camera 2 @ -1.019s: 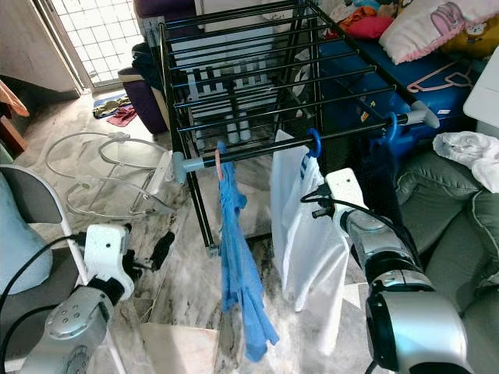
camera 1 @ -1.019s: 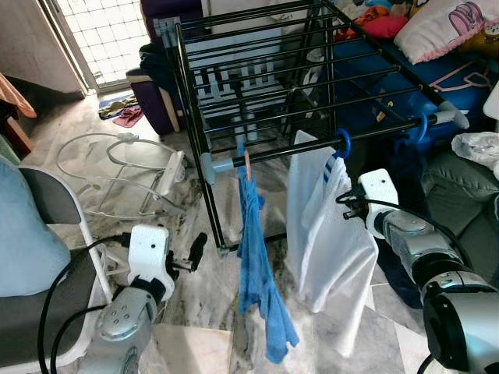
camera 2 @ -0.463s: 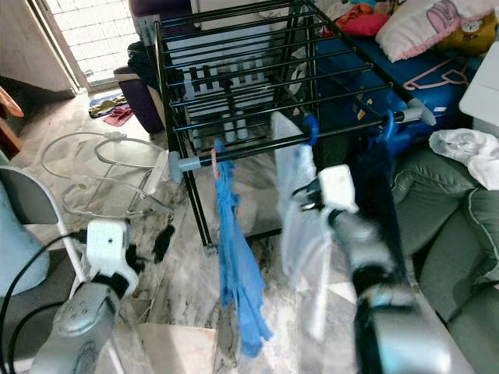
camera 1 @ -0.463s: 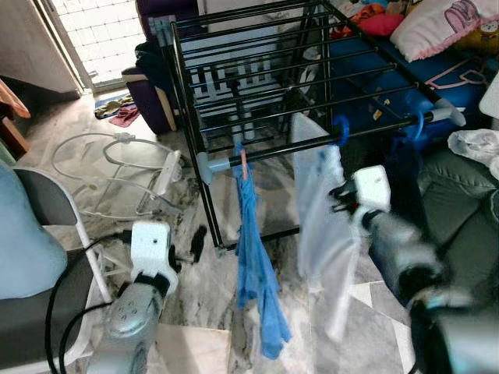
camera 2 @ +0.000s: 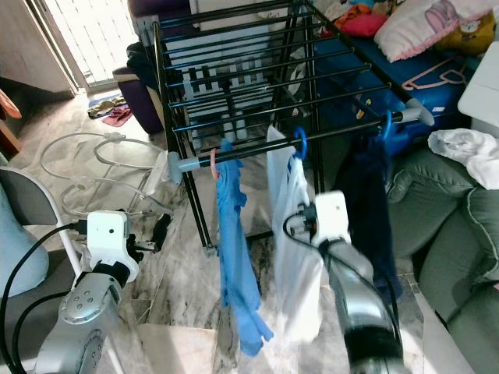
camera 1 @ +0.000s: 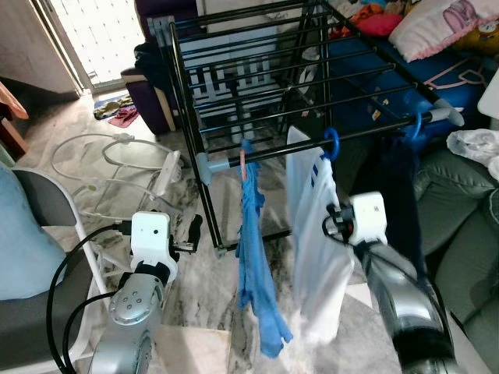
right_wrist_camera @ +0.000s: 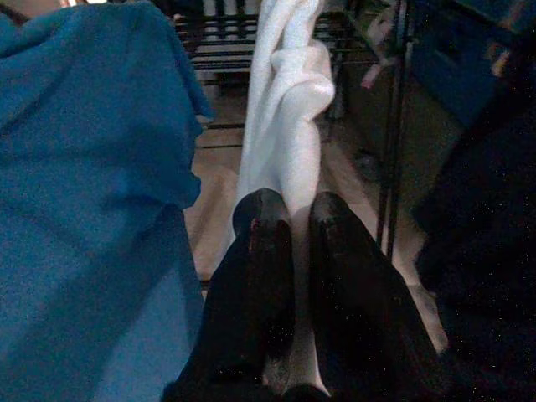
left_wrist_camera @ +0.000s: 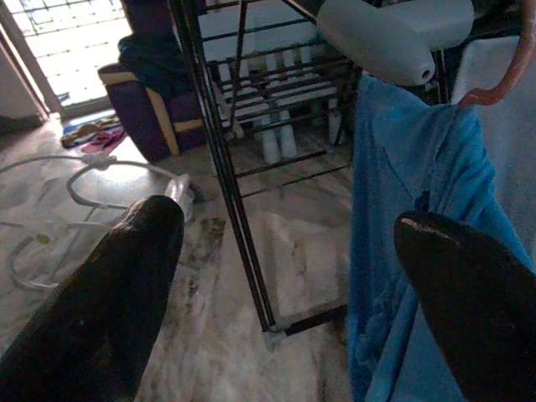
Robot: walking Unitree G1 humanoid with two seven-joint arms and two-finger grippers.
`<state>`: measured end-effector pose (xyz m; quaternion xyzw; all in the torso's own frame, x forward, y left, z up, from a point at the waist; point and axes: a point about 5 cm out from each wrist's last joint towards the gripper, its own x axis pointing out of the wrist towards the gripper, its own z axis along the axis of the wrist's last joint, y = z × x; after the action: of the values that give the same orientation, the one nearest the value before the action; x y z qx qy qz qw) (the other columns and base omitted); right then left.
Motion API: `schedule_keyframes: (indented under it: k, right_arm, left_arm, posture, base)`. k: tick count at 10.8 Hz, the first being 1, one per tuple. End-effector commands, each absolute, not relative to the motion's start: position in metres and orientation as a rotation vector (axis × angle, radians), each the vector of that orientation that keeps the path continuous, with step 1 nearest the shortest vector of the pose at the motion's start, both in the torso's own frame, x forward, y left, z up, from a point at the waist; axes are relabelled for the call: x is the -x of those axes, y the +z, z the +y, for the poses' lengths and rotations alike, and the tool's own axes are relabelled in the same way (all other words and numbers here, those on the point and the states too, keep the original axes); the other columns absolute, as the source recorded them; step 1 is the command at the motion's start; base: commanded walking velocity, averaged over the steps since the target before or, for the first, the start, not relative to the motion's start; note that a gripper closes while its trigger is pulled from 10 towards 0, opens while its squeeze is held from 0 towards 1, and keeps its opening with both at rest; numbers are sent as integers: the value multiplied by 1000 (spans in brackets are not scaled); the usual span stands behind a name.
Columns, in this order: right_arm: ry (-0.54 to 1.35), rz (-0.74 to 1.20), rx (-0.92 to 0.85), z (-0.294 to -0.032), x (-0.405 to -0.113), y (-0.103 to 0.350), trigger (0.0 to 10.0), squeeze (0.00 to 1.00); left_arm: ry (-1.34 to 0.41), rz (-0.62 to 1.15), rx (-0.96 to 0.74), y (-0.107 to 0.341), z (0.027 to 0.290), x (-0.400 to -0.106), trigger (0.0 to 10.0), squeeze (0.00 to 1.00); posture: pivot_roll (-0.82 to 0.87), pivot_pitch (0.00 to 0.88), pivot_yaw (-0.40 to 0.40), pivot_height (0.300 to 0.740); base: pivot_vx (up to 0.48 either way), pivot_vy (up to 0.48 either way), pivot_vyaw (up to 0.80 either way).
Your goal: Hang hanger
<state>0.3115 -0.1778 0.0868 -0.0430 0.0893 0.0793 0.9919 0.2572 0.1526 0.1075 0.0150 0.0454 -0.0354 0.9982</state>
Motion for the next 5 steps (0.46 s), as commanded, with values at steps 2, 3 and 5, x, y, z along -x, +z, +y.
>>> schedule_keyframes:
  k: [2, 3, 5]
  right_arm:
    - [171, 126, 74, -167, -309, 103, 10000, 0]
    - [167, 137, 71, -166, -306, 104, 10000, 0]
    - [169, 150, 67, -163, -305, 107, 10000, 0]
  left_arm:
    - [-57, 112, -40, 103, 155, -257, 10000, 0]
    - [-53, 114, -46, 103, 155, -258, 10000, 0]
    - [-42, 118, -49, 103, 156, -259, 10000, 0]
  posture:
    - [-117, 0, 118, 740]
    - [-118, 0, 117, 740]
    - [-117, 0, 112, 740]
  base:
    - [0, 0, 0]
    - [0, 0, 0]
    - [-255, 0, 0]
